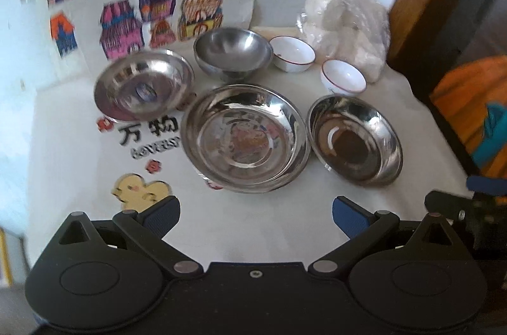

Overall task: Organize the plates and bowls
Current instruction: 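Reach both grippers to the large steel plate and grasp its rim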

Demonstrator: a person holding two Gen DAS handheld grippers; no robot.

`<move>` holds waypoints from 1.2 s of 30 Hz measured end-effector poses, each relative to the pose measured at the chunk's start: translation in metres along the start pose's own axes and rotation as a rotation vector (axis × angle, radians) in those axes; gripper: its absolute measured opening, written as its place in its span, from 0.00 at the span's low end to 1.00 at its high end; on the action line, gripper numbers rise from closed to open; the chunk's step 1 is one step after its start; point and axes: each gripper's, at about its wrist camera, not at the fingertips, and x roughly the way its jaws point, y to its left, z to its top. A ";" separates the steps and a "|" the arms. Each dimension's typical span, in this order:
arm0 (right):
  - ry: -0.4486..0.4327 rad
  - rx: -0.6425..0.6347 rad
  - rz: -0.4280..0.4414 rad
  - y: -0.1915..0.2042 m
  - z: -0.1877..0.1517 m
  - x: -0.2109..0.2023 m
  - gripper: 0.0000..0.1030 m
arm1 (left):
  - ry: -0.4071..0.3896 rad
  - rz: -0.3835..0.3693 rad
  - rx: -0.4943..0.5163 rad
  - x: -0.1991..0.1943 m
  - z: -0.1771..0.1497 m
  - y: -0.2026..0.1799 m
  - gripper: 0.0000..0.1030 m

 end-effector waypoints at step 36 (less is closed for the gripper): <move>0.107 -0.224 0.161 0.066 0.105 0.178 1.00 | 0.193 0.083 -0.115 0.113 0.056 0.091 0.99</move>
